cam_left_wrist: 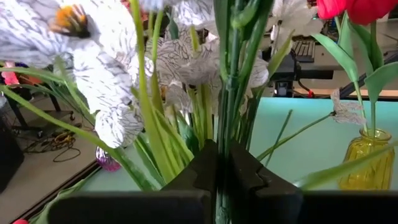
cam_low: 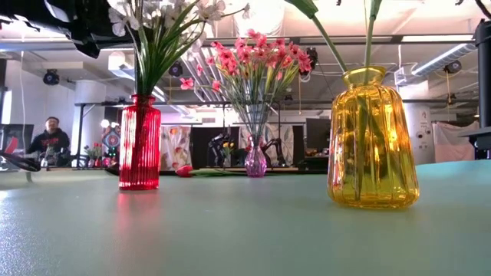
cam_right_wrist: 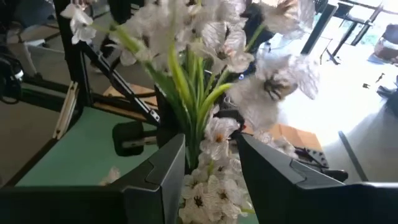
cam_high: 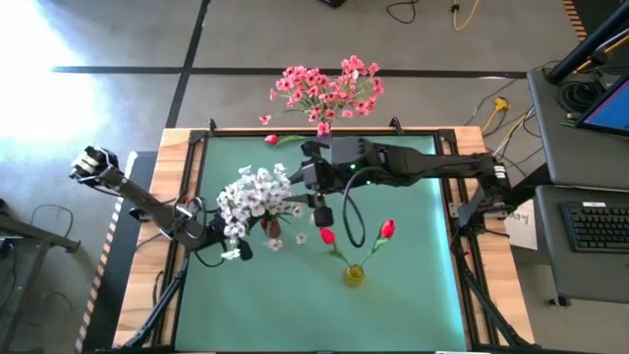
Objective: Sort flowers into vase by color
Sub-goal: Put the white flower into the red flower vase
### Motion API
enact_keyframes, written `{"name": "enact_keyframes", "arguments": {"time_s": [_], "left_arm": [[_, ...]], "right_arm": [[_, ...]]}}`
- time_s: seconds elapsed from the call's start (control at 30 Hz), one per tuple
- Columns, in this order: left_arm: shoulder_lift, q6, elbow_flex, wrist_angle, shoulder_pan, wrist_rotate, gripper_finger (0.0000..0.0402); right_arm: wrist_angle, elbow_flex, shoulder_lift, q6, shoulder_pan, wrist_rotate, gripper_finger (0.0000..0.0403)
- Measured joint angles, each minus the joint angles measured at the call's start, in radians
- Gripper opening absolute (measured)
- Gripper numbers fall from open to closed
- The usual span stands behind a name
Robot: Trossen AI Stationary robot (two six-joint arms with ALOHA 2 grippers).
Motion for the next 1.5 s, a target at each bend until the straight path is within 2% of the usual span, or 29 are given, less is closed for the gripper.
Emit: {"name": "enact_keyframes", "arguments": {"time_s": [0.53, 1.5], "left_arm": [[0.083, -0.062, 0.0, 0.002, 0.0, 0.0, 0.0], [0.1, -0.096, -0.06, 0.069, 0.0, 0.005, 0.0]], "right_arm": [[-0.015, -0.089, -0.106, 0.005, 0.0, 0.0, 0.0146], [-0.006, -0.113, -0.107, 0.005, 0.0, 0.001, 0.0146]]}}
